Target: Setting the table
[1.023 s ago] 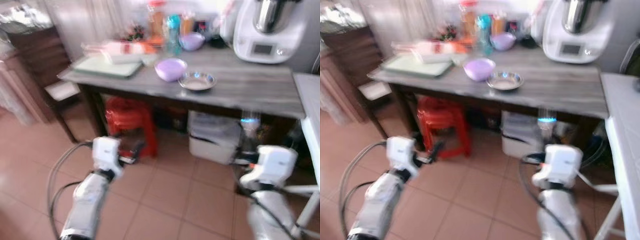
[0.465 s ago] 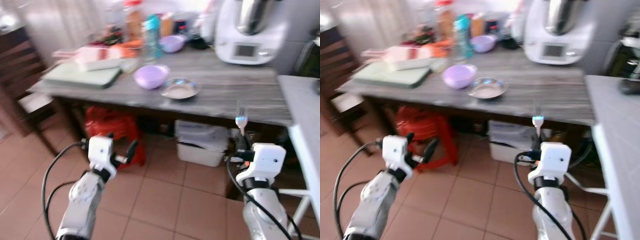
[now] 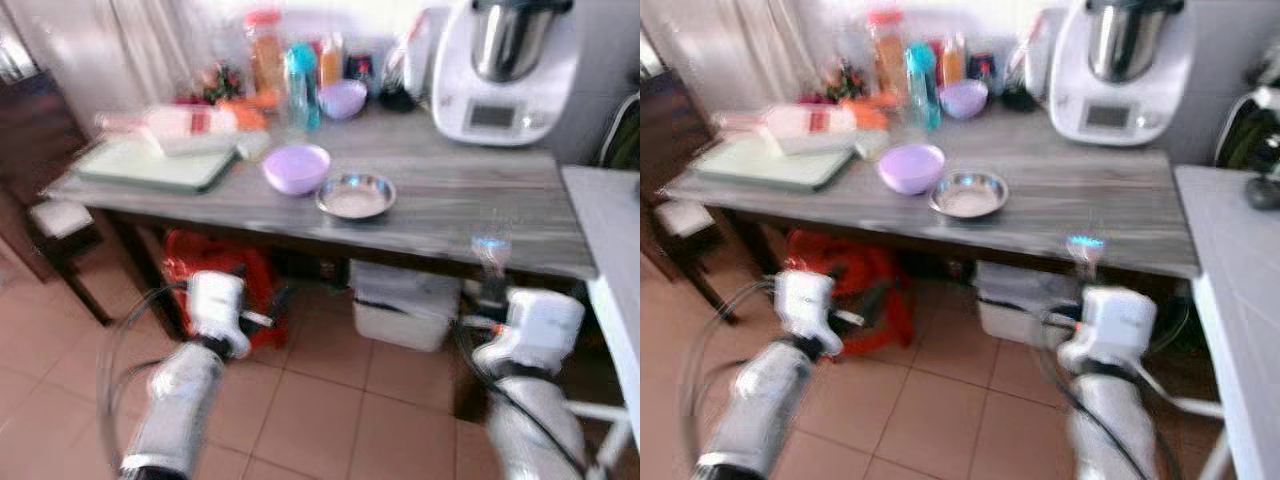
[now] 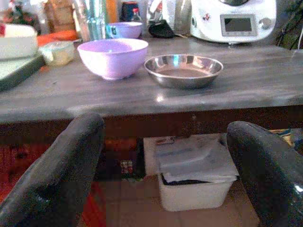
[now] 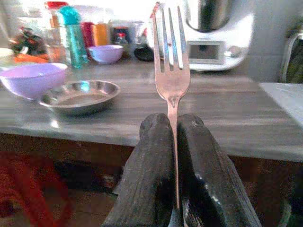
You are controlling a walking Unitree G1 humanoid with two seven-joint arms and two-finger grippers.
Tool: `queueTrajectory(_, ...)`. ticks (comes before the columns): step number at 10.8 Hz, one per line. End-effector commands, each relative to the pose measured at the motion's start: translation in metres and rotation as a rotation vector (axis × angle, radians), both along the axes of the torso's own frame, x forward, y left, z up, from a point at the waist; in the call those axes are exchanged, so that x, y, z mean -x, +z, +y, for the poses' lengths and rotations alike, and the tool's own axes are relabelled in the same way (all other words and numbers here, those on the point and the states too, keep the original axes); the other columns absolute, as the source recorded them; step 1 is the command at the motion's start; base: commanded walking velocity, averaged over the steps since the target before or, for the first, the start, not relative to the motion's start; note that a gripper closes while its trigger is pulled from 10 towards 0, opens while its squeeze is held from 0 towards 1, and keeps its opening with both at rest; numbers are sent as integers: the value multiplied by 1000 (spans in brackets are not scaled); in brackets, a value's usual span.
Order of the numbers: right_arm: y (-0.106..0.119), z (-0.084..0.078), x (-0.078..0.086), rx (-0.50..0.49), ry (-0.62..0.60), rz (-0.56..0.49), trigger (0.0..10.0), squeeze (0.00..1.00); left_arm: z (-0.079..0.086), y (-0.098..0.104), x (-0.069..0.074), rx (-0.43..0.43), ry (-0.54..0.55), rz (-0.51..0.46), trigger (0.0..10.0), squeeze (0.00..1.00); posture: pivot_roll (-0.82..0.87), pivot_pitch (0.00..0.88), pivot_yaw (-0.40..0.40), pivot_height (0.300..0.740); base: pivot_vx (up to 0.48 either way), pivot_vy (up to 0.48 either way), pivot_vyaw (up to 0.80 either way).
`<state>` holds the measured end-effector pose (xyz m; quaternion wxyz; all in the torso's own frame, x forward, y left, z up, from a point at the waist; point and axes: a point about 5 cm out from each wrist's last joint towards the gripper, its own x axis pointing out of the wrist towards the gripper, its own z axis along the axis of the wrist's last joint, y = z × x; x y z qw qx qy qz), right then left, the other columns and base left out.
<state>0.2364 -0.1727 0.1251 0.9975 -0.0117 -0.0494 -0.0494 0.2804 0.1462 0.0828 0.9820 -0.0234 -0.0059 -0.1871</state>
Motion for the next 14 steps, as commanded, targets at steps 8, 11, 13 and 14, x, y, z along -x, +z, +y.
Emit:
queueTrajectory(8,-10,-3,-3,-82,-46,39,10000,0,-8,3,-2,2,-28,-9,10000,0,6,0,75,740,326,0,0)
queueTrajectory(11,-14,1,-3,-107,-40,55,10000,0,-5,3,-1,-13,-32,-7,10000,0,8,0,80,740,324,0,0)
queueTrajectory(13,-14,4,-7,-137,-23,66,10000,0,1,3,0,-9,2,-15,10000,0,8,0,76,740,139,0,0)
queueTrajectory(14,-14,5,-9,-146,-24,69,10000,0,3,2,1,-17,6,-16,10000,0,8,0,74,740,0,0,0)
